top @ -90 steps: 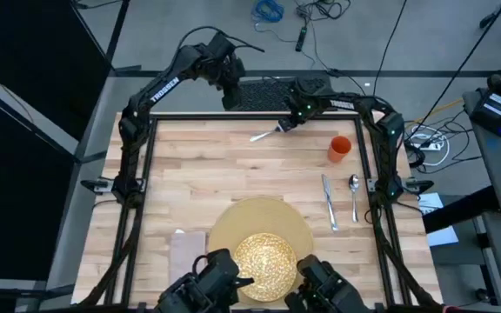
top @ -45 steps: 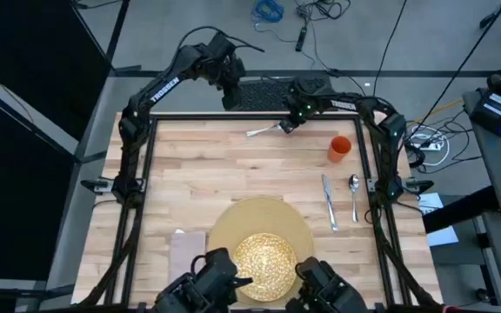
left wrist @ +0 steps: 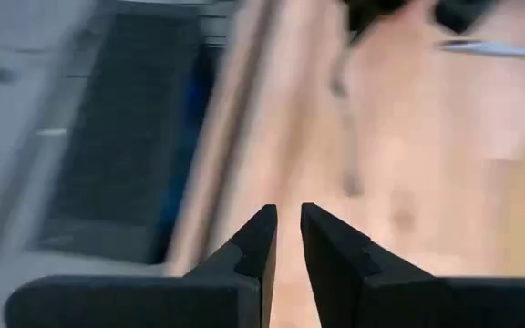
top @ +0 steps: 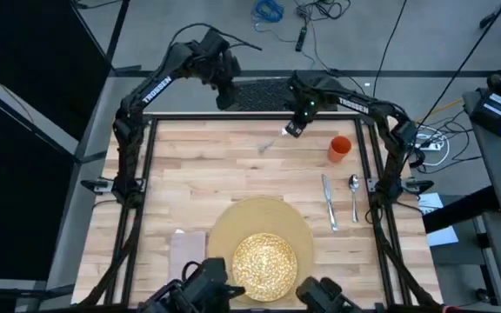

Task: Set table place
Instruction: Put the fork on the brown table napkin

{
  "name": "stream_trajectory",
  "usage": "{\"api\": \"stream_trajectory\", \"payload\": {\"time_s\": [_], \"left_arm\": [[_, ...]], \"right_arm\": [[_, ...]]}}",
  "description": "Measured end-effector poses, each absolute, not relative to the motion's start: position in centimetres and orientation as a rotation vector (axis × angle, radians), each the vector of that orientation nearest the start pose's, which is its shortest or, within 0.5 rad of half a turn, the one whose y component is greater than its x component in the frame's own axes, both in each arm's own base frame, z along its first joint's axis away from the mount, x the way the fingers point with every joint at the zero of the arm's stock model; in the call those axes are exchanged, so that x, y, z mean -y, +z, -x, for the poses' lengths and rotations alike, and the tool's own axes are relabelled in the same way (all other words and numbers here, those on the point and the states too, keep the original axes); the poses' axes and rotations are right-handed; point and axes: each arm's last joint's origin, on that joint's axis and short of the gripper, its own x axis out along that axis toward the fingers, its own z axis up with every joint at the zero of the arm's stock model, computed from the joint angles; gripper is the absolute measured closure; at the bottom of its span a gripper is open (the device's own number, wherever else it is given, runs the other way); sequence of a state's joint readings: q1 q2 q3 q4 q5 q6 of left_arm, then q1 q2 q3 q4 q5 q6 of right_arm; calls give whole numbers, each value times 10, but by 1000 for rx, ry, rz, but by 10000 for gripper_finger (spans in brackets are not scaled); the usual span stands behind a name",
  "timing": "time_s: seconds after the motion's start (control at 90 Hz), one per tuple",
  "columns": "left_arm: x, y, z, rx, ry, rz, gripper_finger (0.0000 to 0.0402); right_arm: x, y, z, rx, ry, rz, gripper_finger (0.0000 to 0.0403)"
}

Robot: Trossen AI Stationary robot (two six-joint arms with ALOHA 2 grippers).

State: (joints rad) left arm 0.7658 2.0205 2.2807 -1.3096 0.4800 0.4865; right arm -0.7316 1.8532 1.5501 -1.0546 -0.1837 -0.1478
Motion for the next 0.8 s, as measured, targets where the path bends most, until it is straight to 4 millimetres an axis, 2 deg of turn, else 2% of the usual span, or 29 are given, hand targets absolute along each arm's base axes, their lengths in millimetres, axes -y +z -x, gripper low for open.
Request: {"api": "stream_trajectory", "payload": {"time_s": [0.156,0.333,0.478,0.6,0.689,0.8], "left_arm": [[-260,358,-306,-860,-150,279,361],[-244,302,-322,-884,-340,429,361],[-233,264,-340,-867,-372,395,361],[-220,252,-362,-792,-374,348,361],[-207,254,-378,-731,-403,296,361],[-199,258,-392,-679,-389,315,361]], "right_arm": [[215,257,-282,-1294,-301,-455,402],[197,281,-279,-1245,-280,-406,402],[190,301,-266,-1205,-296,-390,402],[184,314,-258,-1174,-300,-379,403],[181,319,-256,-1157,-303,-379,403],[180,321,-255,-1149,-293,-391,403]]}}
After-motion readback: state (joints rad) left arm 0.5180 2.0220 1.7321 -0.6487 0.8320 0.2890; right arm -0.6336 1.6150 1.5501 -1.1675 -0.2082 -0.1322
